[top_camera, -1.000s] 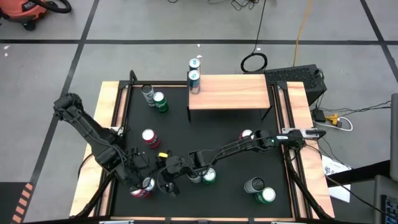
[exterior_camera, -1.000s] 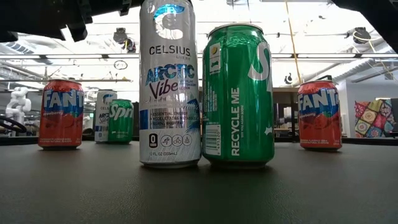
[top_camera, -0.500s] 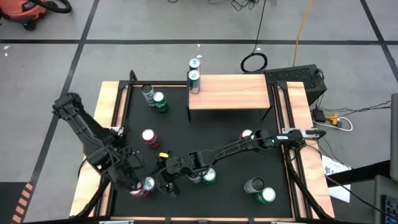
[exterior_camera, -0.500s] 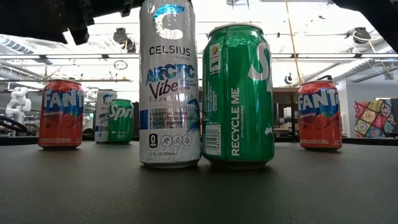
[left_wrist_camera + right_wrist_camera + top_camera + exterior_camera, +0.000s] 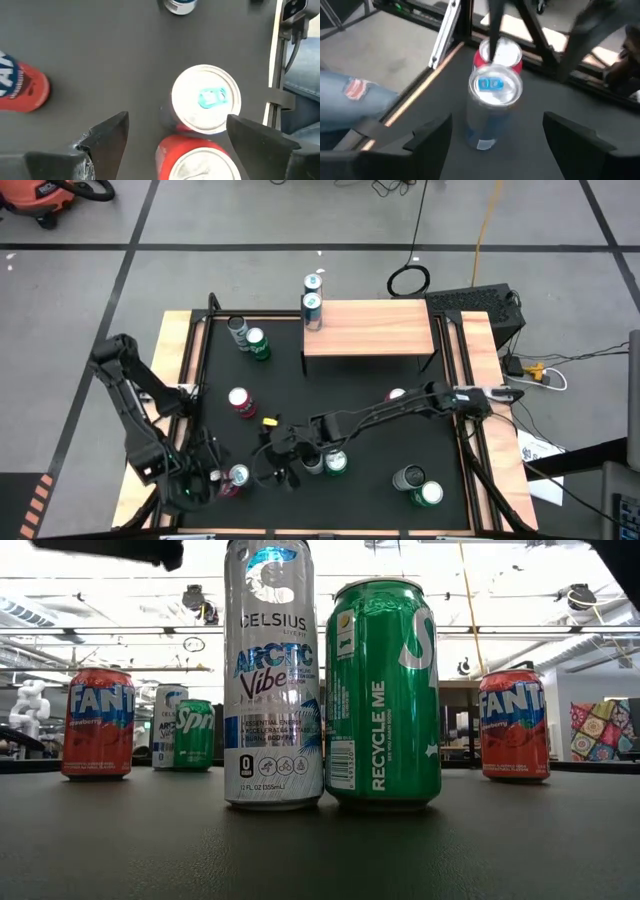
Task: Place canned beverage on shelf
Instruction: Put the blue soda can on the shelf aligned with the other blue soda cans
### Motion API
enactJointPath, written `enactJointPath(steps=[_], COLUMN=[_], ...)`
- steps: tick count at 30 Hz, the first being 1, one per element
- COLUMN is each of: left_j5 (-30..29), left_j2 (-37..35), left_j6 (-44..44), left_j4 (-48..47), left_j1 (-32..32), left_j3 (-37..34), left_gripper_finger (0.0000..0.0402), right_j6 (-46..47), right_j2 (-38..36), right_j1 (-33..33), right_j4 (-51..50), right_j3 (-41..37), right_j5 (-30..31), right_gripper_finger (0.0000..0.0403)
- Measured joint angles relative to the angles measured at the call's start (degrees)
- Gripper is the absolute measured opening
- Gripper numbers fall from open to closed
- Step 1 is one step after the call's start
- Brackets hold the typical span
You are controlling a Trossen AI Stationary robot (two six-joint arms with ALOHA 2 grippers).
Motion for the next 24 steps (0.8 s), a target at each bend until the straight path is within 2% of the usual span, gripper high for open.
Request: enactJointPath(steps=[5, 11, 20, 24], left_j5=[-1.3, -4.36, -4.55, -5.12], left_j2=[3.32, 4.23, 3.61, 2.03], left_j6=[-0.11, 1.69, 2.91, 1.72], left_j4=[2.26, 3.2, 0.02, -2.2], left_j1=[-0.36, -0.31, -0.31, -0.55], left_j3=[0.19, 0.2, 0.17, -0.03], left_gripper_finger=[0.0334, 0.0334, 0.0334, 0.0334], right_j6=[0.12, 2.24, 3.89, 4.21], right_j2=[-5.87, -11.31, -11.76, -11.77], right_j1=[-0.16, -0.62, -0.9, -0.9], right_j4=[-7.57, -9.17, -12.7, -14.26], right_j3=[0.02, 0.04, -0.02, 0.0], right_j5=[0.06, 1.18, 9.16, 9.43], right_gripper_finger=[0.0299, 0.0299, 0.0299, 0.0299])
